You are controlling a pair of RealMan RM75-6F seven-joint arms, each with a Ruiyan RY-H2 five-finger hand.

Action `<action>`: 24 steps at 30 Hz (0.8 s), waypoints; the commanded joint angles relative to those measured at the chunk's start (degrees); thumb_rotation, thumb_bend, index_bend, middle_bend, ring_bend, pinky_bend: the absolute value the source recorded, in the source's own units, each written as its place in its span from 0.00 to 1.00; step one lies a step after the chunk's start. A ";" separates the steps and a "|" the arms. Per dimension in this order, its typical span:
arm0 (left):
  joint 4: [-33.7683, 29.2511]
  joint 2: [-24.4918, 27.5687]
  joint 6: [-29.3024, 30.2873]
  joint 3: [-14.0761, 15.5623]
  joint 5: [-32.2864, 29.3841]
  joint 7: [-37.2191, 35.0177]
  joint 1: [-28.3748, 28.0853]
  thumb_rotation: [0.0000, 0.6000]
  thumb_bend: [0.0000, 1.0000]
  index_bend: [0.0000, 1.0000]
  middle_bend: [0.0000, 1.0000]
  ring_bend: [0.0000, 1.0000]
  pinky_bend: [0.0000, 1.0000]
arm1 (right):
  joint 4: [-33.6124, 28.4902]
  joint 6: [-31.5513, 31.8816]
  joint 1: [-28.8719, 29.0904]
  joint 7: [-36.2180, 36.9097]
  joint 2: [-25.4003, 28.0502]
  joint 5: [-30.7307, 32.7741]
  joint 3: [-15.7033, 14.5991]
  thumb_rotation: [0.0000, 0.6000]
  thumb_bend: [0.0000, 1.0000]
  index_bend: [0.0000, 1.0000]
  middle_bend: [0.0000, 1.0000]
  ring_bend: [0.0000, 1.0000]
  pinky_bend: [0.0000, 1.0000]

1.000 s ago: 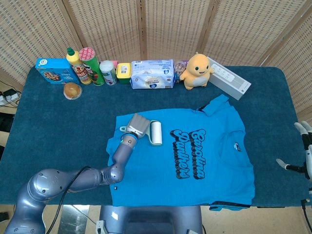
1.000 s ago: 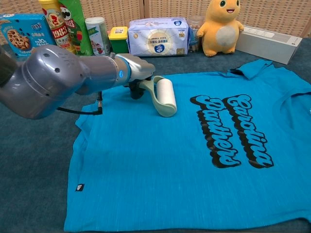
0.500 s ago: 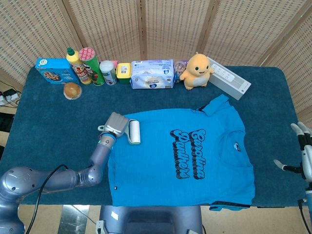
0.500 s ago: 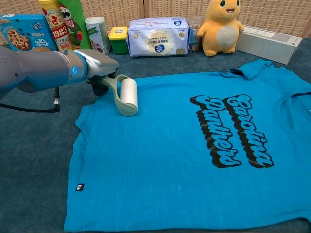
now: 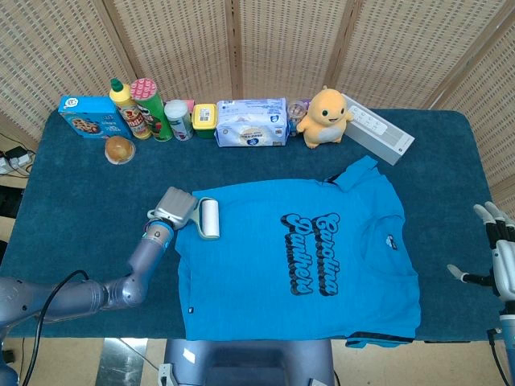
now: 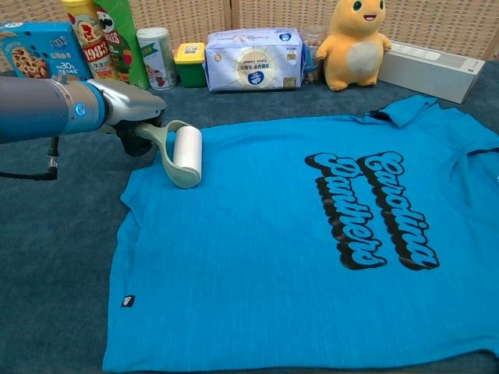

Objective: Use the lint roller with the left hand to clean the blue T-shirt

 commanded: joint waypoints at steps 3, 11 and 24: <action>-1.33 1.22 -0.75 0.65 -1.64 0.28 -0.36 1.00 0.28 0.09 0.08 0.03 0.36 | -0.11 0.34 -0.21 0.08 -0.05 -0.43 -0.20 1.00 0.00 0.06 0.00 0.00 0.00; -5.60 3.30 1.88 1.01 -4.12 1.54 -1.51 1.00 0.11 0.00 0.00 0.00 0.23 | -0.64 1.07 -0.55 0.19 0.26 -1.02 -0.30 1.00 0.00 0.06 0.00 0.00 0.00; -23.80 14.76 16.59 2.73 11.56 -8.66 7.24 1.00 0.09 0.00 0.00 0.00 0.19 | -1.34 1.40 -0.70 0.30 0.44 -2.71 -0.92 1.00 0.00 0.06 0.00 0.00 0.00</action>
